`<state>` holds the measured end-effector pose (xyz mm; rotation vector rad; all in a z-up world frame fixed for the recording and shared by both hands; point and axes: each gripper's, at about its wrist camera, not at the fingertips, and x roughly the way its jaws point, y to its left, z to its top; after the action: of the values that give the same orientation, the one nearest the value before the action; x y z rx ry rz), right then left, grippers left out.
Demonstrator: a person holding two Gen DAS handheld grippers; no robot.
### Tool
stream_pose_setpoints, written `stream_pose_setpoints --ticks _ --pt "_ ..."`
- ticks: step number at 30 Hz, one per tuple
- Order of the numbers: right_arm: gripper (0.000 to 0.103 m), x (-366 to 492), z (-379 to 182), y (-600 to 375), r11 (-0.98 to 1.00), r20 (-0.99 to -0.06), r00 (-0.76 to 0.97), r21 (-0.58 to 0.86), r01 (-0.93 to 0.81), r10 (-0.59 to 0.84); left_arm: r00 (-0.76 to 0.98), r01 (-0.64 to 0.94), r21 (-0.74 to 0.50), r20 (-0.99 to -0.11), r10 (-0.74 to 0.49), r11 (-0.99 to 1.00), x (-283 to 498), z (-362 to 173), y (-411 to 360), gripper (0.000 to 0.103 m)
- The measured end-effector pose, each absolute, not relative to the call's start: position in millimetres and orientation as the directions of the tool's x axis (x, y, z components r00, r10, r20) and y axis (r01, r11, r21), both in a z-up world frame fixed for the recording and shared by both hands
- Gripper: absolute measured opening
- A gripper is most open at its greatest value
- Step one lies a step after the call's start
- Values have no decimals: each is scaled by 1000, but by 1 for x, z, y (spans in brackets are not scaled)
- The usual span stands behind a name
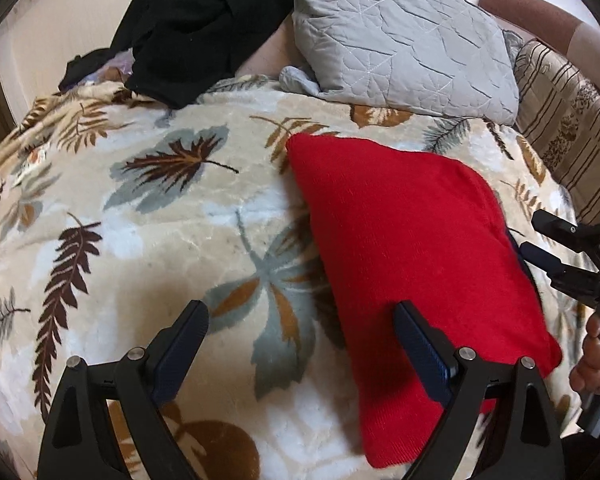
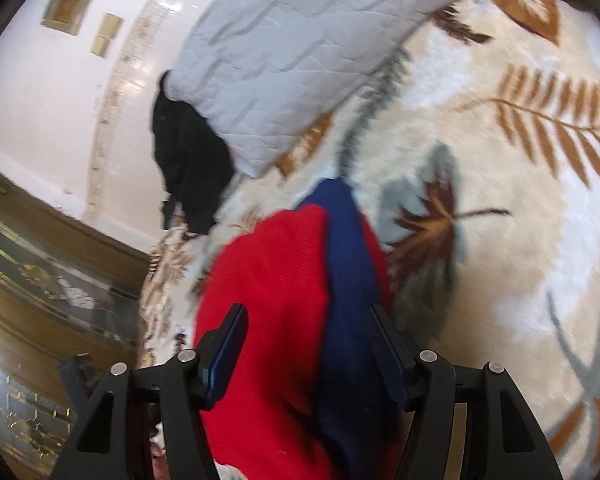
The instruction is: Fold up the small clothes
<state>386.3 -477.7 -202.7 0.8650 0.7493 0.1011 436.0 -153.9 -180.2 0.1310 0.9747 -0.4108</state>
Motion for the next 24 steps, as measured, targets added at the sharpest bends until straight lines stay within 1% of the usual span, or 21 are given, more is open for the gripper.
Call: stream_pose_setpoints --ticks 1,5,7,15,24 --pt "65 389 -204 -476 657 -552 740 726 202 383 493 396 -68 -825 -275 916 438 -181 -154 95" --pt "65 407 -225 -466 677 -627 668 694 245 401 520 401 -24 -817 -249 916 440 -180 -159 95" --pt "65 410 -222 -464 697 -636 664 677 237 393 527 400 -13 -815 -242 916 440 -178 -161 95" --pt "65 404 -208 -477 667 -595 688 714 214 416 536 393 -13 -809 -240 920 442 -171 -164 95" --pt "65 391 -216 -505 637 -602 683 727 255 413 534 408 -31 -803 -266 912 443 -167 -172 95"
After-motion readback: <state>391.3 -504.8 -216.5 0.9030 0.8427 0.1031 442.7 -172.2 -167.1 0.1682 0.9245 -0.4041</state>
